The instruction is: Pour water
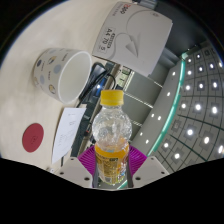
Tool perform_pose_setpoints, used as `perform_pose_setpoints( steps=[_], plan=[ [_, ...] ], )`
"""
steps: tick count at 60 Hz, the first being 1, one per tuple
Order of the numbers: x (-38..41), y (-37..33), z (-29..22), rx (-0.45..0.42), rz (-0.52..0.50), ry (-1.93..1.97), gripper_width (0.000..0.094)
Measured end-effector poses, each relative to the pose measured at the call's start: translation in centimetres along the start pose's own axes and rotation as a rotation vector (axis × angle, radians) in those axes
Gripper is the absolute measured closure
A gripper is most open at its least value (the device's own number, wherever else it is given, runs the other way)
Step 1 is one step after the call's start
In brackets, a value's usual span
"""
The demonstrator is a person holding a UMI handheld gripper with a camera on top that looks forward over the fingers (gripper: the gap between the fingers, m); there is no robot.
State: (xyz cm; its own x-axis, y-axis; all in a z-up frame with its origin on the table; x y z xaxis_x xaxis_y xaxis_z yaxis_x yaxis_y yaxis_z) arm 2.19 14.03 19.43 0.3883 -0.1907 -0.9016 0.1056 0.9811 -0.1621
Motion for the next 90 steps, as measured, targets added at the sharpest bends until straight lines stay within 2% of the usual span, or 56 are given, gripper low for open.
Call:
perform_pose_setpoints(
  steps=[8, 20, 27, 42, 58, 66, 73, 76, 80, 87, 88, 90],
  plan=[
    [1.6, 0.6, -2.2, -0.025, -0.013, -0.121, 0.0541],
    [1.1, 0.2, -1.0, -0.028, -0.035, 0.002, 0.0537],
    [-0.7, -0.5, 1.2, -0.043, -0.065, 0.267, 0.0537],
    [-1.3, -2.5, 4.7, -0.174, -0.165, 1.02, 0.0538],
    [6.6, -1.3, 2.9, -0.26, -0.389, 1.674, 0.0537],
    [10.4, 0.1, 1.6, -0.265, -0.462, 1.86, 0.0536],
    [12.0, 0.5, 0.7, -0.294, -0.483, 1.878, 0.0536],
    [13.1, 0.6, 0.3, -0.278, -0.502, 1.865, 0.0536],
    [13.2, 0.6, 0.2, -0.292, -0.489, 1.873, 0.0519],
    [13.5, 0.4, 0.3, -0.278, -0.509, 1.889, 0.0411],
    [13.6, 0.4, 0.4, -0.265, -0.523, 1.889, 0.0375],
    [13.7, 0.1, 0.3, -0.252, -0.55, 1.883, 0.0235]
  ],
)
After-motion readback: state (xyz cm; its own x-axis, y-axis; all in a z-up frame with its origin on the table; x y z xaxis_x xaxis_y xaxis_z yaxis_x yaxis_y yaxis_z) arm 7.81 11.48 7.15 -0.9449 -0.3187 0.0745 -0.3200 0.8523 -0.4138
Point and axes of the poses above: the point between the fingertips, and its own axes, seen from behind it with the camera up: x to the left, z down, y forward, the way the camera looks, the point moved 2 cm from there along -y, backward, against the way the camera looks, and after that the axes turned 11 degrees about -z, right-handed, at the moved point
